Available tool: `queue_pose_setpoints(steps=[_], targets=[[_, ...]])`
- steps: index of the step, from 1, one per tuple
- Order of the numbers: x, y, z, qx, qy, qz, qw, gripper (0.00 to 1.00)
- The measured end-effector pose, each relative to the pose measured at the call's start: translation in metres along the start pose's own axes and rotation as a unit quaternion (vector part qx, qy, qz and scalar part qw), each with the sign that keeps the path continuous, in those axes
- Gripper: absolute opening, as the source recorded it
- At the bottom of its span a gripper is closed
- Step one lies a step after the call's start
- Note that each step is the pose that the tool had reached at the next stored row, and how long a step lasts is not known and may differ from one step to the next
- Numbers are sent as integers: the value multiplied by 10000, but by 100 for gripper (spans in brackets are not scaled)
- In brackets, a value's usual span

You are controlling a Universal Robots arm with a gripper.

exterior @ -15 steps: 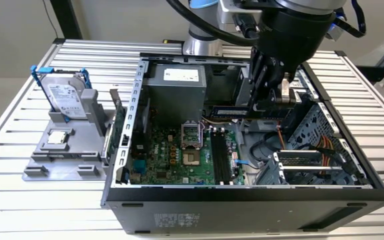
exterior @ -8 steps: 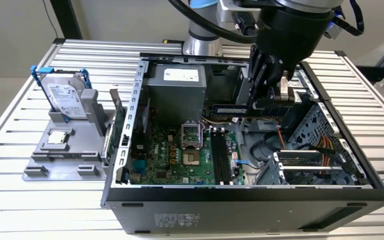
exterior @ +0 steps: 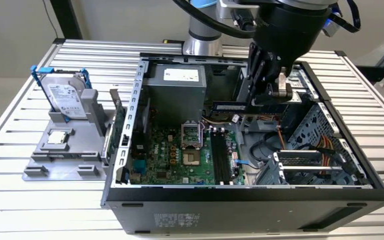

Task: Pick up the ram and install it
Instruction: 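Insert the ram into the slot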

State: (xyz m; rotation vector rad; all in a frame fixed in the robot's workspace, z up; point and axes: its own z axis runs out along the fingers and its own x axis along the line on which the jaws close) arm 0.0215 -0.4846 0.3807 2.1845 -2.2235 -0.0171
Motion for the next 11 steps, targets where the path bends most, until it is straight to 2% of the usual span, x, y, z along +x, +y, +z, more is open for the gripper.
queue_pose_setpoints(steps=[11], targets=[[-85,2,-1,0,0,0,10000,0]])
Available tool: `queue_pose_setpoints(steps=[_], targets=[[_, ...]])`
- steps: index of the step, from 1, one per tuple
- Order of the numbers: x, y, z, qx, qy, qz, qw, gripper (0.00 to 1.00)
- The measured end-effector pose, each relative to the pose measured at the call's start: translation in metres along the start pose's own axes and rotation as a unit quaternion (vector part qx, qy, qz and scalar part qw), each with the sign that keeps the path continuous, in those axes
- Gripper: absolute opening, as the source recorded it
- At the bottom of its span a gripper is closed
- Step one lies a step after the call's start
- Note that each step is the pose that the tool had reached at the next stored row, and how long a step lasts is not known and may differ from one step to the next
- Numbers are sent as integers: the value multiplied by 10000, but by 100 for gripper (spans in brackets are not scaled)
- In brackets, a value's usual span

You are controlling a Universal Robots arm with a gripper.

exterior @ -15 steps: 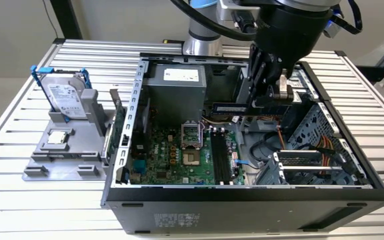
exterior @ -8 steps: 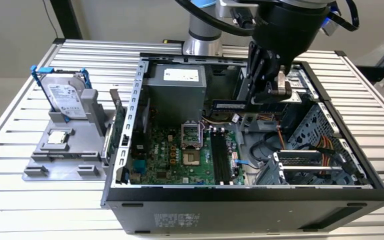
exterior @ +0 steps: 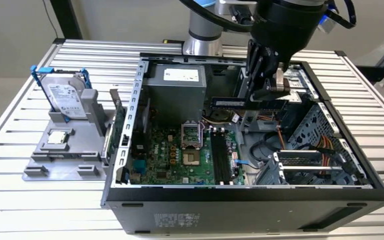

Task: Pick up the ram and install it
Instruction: 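Insert the ram into the slot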

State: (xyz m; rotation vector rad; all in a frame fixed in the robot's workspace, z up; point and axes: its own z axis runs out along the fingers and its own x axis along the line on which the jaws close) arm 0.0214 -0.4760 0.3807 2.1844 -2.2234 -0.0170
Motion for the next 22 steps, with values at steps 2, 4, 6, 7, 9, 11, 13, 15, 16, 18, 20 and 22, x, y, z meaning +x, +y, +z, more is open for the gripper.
queue_pose_setpoints(steps=[2,4,6,7,9,11,13,15,16,18,20,22], targets=[[-17,0,0,0,0,0,10000,0],[-32,0,0,0,0,0,10000,0],[-47,1,0,0,0,0,10000,0],[-54,1,-1,0,0,0,10000,0],[-68,1,-1,0,0,0,10000,0],[-83,1,-1,0,0,0,10000,0],[-99,2,-1,0,0,0,10000,0],[-114,2,-1,0,0,0,10000,0],[-121,2,-1,0,0,0,10000,0],[-137,3,-1,0,0,0,10000,0],[-154,3,-2,0,0,0,10000,0],[-171,3,-1,0,0,0,10000,0]])
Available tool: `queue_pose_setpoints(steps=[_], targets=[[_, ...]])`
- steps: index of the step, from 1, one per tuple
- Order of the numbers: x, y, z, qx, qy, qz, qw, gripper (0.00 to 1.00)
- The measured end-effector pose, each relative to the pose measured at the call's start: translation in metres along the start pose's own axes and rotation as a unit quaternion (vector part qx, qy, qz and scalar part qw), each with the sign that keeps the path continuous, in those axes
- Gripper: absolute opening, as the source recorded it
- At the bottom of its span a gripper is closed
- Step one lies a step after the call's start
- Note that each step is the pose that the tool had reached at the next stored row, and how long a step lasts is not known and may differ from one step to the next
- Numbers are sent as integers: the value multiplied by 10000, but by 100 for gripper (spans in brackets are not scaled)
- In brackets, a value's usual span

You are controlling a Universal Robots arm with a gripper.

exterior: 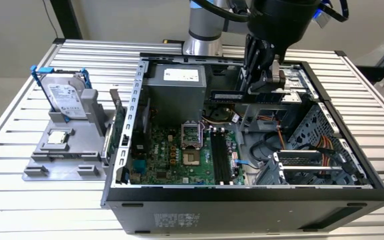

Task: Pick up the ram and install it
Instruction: 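Insert the ram into the slot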

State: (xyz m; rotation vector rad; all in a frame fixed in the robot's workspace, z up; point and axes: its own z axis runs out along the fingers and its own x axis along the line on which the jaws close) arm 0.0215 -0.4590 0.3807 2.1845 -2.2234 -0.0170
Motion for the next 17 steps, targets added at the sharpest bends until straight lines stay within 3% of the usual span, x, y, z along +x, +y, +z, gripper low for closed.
queue_pose_setpoints(steps=[17], targets=[[-134,2,-1,0,0,0,10000,0]])
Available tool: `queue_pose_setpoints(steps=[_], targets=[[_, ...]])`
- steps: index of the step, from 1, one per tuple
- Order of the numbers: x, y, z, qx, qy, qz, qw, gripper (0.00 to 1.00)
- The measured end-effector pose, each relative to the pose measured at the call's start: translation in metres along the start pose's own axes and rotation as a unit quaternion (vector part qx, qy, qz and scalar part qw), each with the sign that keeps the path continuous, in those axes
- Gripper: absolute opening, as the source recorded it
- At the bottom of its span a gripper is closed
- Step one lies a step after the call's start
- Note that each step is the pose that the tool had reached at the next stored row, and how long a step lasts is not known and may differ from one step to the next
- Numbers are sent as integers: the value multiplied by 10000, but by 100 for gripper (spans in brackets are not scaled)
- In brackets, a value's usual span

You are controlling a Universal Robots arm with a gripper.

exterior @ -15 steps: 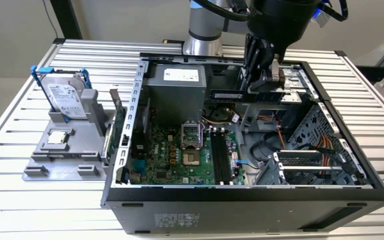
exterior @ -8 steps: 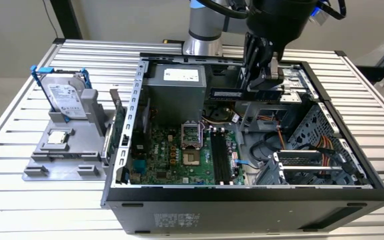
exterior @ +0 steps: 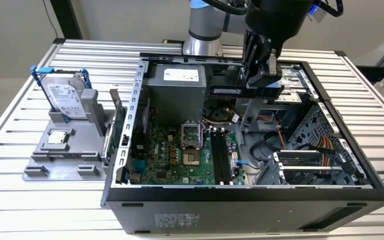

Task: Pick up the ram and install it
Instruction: 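Insert the ram into the slot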

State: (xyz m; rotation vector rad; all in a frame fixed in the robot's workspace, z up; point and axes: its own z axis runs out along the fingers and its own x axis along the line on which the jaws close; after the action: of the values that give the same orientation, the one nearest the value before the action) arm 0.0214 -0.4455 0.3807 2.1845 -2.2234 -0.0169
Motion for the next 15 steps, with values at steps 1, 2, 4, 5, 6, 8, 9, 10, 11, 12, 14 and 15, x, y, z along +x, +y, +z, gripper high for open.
queue_pose_setpoints(steps=[1,2,4,5,6,8,9,10,11,12,14,15], targets=[[-7,0,0,0,0,0,10000,0],[-14,0,0,0,0,0,10000,0],[-27,1,0,0,0,0,10000,0],[-34,1,0,0,0,0,10000,0],[-41,1,0,0,0,0,10000,0],[-52,1,-1,0,0,0,10000,0],[-55,1,-1,0,0,0,10000,0],[-57,1,-1,0,0,0,10000,0],[-58,1,0,0,0,0,10000,0],[-63,1,0,0,0,0,10000,0],[-67,1,-1,0,0,0,10000,0],[-68,1,-1,0,0,0,10000,0]])
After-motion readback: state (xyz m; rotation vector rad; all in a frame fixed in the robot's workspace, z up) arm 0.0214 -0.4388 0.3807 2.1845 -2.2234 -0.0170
